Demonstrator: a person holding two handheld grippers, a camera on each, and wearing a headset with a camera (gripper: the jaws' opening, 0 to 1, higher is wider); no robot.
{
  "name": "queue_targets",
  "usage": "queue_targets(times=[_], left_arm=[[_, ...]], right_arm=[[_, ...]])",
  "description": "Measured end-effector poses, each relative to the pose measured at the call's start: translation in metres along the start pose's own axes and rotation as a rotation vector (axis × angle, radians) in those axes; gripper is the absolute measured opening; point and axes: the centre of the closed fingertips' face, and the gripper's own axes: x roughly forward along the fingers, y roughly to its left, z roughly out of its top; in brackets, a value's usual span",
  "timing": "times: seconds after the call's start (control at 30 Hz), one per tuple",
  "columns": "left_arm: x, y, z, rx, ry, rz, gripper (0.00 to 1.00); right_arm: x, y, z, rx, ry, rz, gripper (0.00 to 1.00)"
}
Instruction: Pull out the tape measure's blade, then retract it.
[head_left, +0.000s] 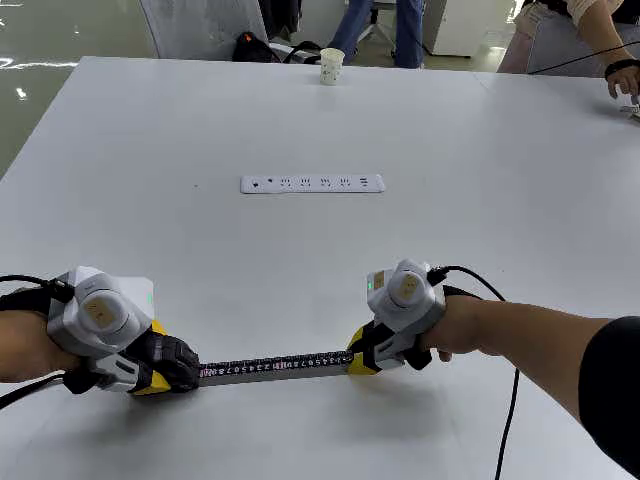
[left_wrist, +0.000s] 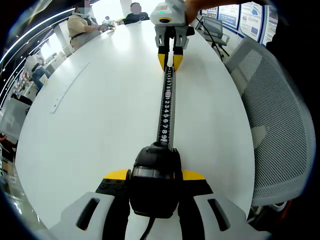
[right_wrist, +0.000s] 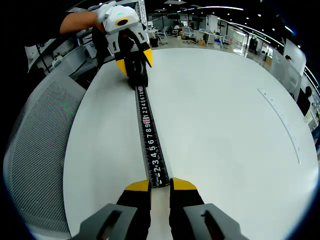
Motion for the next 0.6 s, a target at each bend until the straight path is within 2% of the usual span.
queue_targets(times=[0.6], left_arm=[[0.000, 0.000, 0.000, -0.006, -0.003, 0.002, 0.31]], right_arm=[[-0.006, -0.003, -0.011, 0.012, 0.009, -0.002, 0.09]])
